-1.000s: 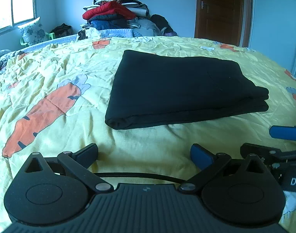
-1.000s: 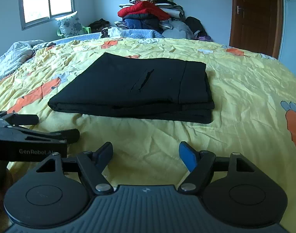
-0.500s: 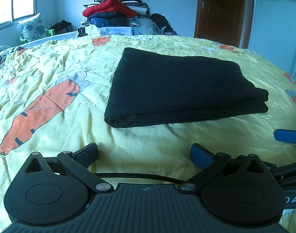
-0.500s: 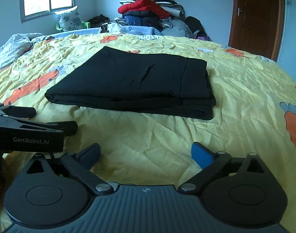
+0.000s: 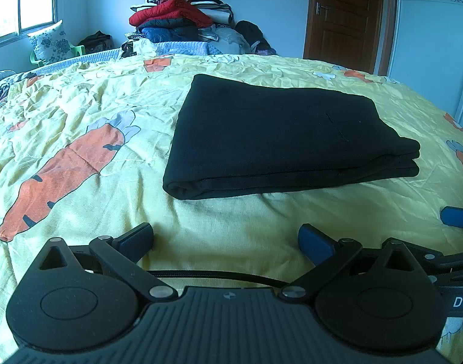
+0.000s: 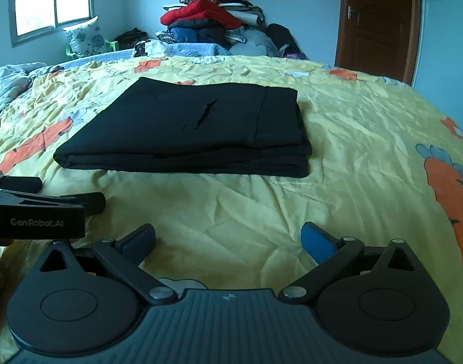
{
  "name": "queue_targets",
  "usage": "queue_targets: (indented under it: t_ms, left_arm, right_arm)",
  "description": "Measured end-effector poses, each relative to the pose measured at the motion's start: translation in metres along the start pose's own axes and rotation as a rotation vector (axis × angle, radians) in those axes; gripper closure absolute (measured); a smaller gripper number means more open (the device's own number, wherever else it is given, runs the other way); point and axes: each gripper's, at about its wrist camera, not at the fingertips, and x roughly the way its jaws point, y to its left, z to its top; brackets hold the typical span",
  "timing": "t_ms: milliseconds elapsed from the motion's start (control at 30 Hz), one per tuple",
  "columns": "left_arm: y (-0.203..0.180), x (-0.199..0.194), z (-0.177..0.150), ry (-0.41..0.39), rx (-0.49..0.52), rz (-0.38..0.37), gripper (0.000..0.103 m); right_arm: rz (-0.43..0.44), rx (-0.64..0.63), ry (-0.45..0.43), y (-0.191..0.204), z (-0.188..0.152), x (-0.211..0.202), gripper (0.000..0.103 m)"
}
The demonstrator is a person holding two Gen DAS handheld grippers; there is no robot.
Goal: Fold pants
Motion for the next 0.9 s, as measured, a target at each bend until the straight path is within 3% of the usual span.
queue_targets:
  t_ms: [900]
  left_arm:
    - [-0.0009,0.0005,-0.0008,0.000,-0.004,0.007,0.000]
  right_arm:
    - [-0.024,-0.007,0.006,0.0033,0.0018,0.0049,0.000]
